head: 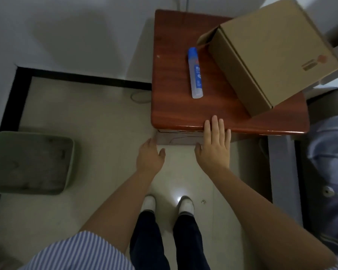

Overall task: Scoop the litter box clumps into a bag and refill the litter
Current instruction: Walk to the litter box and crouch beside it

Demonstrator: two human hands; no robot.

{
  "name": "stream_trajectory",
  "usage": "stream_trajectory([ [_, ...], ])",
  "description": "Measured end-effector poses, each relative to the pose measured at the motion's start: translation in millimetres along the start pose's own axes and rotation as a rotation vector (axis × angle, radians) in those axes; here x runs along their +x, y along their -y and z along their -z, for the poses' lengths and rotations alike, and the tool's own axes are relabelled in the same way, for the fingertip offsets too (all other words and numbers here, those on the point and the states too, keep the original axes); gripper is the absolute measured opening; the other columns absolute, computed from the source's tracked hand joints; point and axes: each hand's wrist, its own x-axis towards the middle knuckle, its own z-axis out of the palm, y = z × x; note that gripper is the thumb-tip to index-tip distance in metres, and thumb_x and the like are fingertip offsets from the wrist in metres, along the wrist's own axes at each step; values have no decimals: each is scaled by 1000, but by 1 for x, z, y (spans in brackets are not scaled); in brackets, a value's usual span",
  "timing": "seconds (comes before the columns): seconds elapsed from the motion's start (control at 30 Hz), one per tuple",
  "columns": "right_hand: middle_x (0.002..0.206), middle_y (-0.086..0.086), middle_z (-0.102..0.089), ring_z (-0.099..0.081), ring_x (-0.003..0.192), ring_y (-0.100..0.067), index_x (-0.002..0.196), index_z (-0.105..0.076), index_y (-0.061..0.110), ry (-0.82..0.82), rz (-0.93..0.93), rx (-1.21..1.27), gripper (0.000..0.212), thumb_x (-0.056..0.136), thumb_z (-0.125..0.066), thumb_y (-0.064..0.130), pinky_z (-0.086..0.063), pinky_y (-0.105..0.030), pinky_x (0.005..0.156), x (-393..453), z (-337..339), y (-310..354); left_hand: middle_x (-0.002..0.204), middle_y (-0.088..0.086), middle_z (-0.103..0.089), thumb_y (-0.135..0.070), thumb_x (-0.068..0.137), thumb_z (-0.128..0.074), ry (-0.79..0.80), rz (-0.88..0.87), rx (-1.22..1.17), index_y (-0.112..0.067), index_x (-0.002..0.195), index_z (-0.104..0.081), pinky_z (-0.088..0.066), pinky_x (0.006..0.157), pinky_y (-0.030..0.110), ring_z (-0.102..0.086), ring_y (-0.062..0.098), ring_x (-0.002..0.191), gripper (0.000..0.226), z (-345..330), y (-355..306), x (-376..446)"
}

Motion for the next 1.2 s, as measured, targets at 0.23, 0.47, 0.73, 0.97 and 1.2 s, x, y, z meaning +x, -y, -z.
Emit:
stream_trajectory([
  [0.23,133,-16,-31,-31,124,-34,132,-27,5,-477,162,-77,66,70,-43,20,-24,-54,104,13,-50,-20,149,12,-31,-2,91,-46,-96,86,-342,-7,146,-17,-21,102,17,-31,24,136,62,-36,-7,47],
  [0.47,135,-16,-28,-20,131,-33,134,-11,8,-565,230,-7,75,66,-43,14,9,-40,117,17,-68,-30,93,-9,-49,26,77,-38,-361,-14,-727,-21,98,-46,-35,69,-5,-47,-18,78,52,-51,-23,48],
  [0.73,134,-14,-30,-29,126,-32,130,-28,5,-601,288,-18,63,69,-42,14,8,-37,117,18,-67,-35,123,15,-53,15,72,-45,-372,47,-441,0,126,-51,-32,84,13,-49,23,119,57,-57,1,58],
  [0.97,138,-15,-28,-24,128,-32,128,-34,3,-454,346,271,62,70,-56,2,-23,-51,106,-1,-55,-38,129,20,-51,15,76,-47,-146,17,-158,0,128,-51,-35,94,23,-50,32,117,54,-64,30,19],
  [1.2,119,-8,-55,-52,111,-20,123,-51,9,531,-721,921,39,94,-47,36,-36,-30,101,-94,-86,-43,129,24,-49,25,74,-39,73,-46,-161,5,131,-44,-23,87,4,-47,33,120,60,-91,54,-38],
])
